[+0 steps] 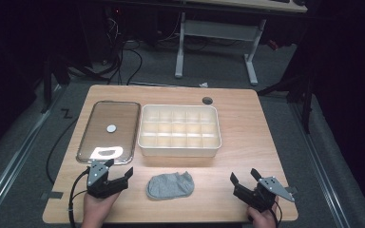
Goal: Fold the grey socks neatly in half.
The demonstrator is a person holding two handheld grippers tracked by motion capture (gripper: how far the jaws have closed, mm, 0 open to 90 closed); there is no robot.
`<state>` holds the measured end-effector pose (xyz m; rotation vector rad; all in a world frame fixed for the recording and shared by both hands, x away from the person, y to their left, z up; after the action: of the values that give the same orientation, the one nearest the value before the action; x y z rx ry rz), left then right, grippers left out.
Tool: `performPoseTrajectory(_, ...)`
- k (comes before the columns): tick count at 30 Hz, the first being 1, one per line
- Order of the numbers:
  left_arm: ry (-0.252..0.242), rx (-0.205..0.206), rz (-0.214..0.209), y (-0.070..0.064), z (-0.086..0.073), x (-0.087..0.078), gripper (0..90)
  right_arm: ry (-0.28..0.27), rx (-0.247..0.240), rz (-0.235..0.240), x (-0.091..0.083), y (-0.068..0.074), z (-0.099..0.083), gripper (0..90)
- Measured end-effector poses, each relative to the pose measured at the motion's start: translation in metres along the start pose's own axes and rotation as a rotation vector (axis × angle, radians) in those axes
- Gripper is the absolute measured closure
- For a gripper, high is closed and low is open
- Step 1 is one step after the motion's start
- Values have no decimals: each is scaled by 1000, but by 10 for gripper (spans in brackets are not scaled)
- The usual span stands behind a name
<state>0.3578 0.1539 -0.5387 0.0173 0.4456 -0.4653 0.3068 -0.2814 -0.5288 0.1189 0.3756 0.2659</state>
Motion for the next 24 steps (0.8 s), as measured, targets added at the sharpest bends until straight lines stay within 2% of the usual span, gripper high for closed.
performPoseTrajectory(3, 10, -18, -1, 6, -5, -5, 189, 0, -2, 3, 3, 1, 4, 158)
performPoseTrajectory(6, 21, -6, 12, 7, -7, -7, 190, 23, -19, -9, 3, 0, 5, 159)
performPoseTrajectory(11, 20, 1, 14, 7, -6, -7, 193, 42, -12, -9, 3, -2, 2, 157)
performPoseTrajectory(18, 34, 11, 5, 6, -9, 1, 205, 54, 11, 20, 7, 0, -1, 159)
performPoseTrajectory(24, 38, 28, -11, 3, -10, 2, 230, 92, -5, 49, 13, 9, -5, 163)
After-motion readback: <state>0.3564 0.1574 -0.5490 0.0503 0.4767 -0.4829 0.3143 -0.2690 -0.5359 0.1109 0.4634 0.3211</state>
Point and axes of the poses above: each handheld gripper's, and its own axes: x roughly forward along the jaws, z roughly out of its top, y roughly to its left, the point moved 6 cm from there along x, roughly forward along the jaws, and after that the axes turned 3 degrees about z, right-handed, at the moved point
